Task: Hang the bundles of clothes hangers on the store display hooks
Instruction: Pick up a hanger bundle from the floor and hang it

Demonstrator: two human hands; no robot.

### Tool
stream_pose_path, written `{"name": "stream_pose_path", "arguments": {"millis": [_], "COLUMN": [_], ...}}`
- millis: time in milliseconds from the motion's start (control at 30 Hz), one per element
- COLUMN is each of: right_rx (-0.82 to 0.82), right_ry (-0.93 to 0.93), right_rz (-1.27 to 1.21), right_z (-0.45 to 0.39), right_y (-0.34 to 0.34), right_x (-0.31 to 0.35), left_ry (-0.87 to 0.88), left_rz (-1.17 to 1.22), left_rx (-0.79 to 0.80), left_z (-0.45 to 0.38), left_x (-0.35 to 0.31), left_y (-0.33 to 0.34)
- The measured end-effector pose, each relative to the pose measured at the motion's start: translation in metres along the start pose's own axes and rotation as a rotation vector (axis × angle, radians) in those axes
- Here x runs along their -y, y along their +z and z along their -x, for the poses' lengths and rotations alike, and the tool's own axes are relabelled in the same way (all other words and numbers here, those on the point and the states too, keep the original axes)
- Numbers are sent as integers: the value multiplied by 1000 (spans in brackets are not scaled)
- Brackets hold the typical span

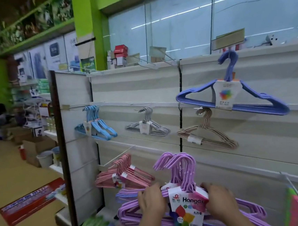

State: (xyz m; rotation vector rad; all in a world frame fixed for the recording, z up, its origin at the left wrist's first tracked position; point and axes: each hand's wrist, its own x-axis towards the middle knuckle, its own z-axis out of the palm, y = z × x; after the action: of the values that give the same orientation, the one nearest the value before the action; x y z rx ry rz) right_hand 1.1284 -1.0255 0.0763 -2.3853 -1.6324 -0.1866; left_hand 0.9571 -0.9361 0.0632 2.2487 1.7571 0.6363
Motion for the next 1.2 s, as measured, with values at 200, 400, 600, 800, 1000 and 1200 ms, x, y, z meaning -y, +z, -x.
{"name": "stream_pose_path", "arguments": {"millis": [200, 400, 600, 800, 1000, 1200], "right_rx": [-26, -24, -74, -123, -125, -168], "right_ry": [35, -1, -108, -187, -276, -371], "right_rz": [-102, -138, -80, -85, -42, -73], "right_z": [1, -18, -45, -81, -125, -158], "right_y": [-21, -36, -37, -19, -9, 13], "right_x": [-30, -41, 6, 97, 208, 293], "left_ry": [44, 15, -71, -108, -169, -196], "left_rz": [16, -17, -3, 46, 101, 58], "left_rx": [1, -56, -116, -156, -183, -221], "left_z": [-5, -5, -22, -70, -122, -162], "left_x": [-37, -56, -16, 66, 162, 238], "left_y": [2, -7, -25, -54, -96, -127]}}
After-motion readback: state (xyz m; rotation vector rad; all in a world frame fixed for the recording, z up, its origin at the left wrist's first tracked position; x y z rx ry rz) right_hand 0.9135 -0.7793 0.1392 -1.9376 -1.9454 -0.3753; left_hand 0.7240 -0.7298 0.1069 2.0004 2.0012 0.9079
